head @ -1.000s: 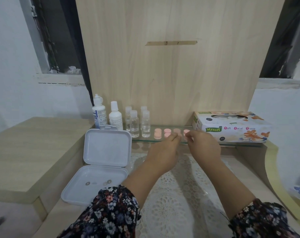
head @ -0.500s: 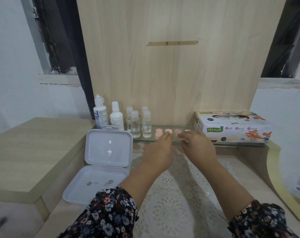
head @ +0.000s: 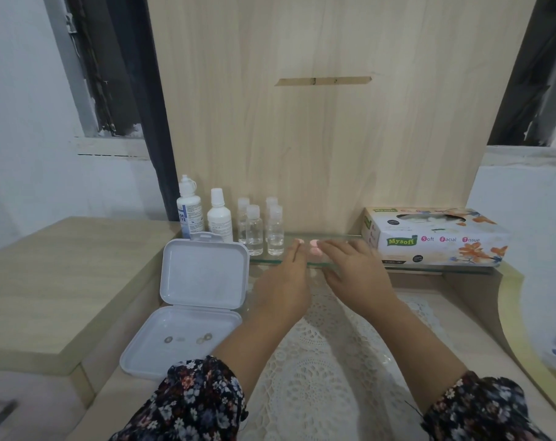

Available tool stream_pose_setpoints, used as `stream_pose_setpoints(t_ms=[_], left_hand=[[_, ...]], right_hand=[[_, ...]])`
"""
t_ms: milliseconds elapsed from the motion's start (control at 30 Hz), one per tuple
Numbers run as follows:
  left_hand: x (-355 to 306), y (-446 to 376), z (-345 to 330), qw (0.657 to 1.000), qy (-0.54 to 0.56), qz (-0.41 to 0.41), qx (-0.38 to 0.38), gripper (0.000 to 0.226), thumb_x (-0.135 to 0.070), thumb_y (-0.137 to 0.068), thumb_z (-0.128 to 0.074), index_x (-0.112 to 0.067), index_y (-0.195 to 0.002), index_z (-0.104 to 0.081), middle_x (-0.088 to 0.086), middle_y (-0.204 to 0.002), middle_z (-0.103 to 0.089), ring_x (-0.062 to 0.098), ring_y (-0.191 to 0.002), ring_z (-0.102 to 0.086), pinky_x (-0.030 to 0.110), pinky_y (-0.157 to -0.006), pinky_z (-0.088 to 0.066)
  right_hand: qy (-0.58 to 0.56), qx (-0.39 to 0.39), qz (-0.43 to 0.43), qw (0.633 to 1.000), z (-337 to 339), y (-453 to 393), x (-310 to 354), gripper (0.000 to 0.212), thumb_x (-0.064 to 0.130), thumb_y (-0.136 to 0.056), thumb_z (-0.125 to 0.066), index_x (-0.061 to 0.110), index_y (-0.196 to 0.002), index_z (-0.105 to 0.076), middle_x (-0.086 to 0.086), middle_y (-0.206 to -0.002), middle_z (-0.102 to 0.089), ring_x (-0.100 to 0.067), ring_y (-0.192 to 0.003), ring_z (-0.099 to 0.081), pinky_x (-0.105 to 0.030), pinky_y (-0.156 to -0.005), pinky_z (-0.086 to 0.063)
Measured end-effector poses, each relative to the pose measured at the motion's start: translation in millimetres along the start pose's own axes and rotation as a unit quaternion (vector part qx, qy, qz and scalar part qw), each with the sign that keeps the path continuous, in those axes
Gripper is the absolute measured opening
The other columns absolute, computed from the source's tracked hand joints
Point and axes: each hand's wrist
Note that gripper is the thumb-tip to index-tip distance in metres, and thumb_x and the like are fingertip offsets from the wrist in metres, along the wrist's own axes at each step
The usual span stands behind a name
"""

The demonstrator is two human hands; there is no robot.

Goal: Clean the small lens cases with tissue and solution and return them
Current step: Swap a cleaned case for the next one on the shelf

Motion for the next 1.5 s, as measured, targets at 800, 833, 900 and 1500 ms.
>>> stream_pose_setpoints(t_ms=[800, 833, 900, 1500], left_hand=[[3, 5, 5, 0.998, 0.008, -0.053, 0.025, 0.073, -0.004, -0.088, -0.044, -0.026, -0.151, -0.015, -0.014, -0.159, -0.003, 0.02, -0.063, -0.051, 0.031, -0.054, -0.042], [1, 6, 5, 0.997, 0.005, -0.076, 0.031, 0.074, -0.003, -0.087, -0.043, -0.027, -0.151, -0.014, -0.015, -0.159, -0.003, 0.02, -0.063, -0.051, 0.032, -0.053, -0.042], [-1, 6, 3, 0.994, -0.011, -0.101, 0.043, 0.079, -0.003, -0.087, -0.043, -0.028, -0.153, -0.008, -0.016, -0.159, 0.001, 0.021, -0.065, -0.051, 0.032, -0.052, -0.04], [-9, 2, 1, 0.995, -0.019, -0.081, 0.049, 0.071, -0.007, -0.09, -0.043, -0.025, -0.152, -0.012, -0.017, -0.159, -0.001, 0.027, -0.079, -0.059, 0.032, -0.056, -0.039]], right_hand=[[0.058, -0.059, -0.006, 0.997, -11, 7, 4, 0.043, 0.016, -0.066, -0.076, 0.02, -0.108, -0.071, 0.004, -0.107, -0.072, -0.027, -0.09, -0.064, -0.04, -0.074, -0.049], [0.063, -0.071, -0.023, 0.995, -10, 8, 3, 0.039, 0.016, -0.068, -0.07, 0.019, -0.107, -0.072, 0.003, -0.104, -0.073, -0.027, -0.09, -0.064, -0.039, -0.074, -0.049], [0.067, -0.09, -0.052, 0.992, -9, 9, 3, 0.035, 0.018, -0.069, -0.06, 0.017, -0.101, -0.073, 0.001, -0.099, -0.073, -0.027, -0.088, -0.065, -0.037, -0.072, -0.048], [0.073, -0.038, -0.068, 0.994, -4, 10, 3, 0.034, 0.012, -0.067, -0.076, 0.018, -0.101, -0.074, 0.003, -0.095, -0.074, -0.027, -0.087, -0.064, -0.036, -0.07, -0.046]])
Point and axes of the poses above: each hand's wrist, its own y-axis away from the middle knuckle, its own z-axis out of the back of the hand, x = y × z
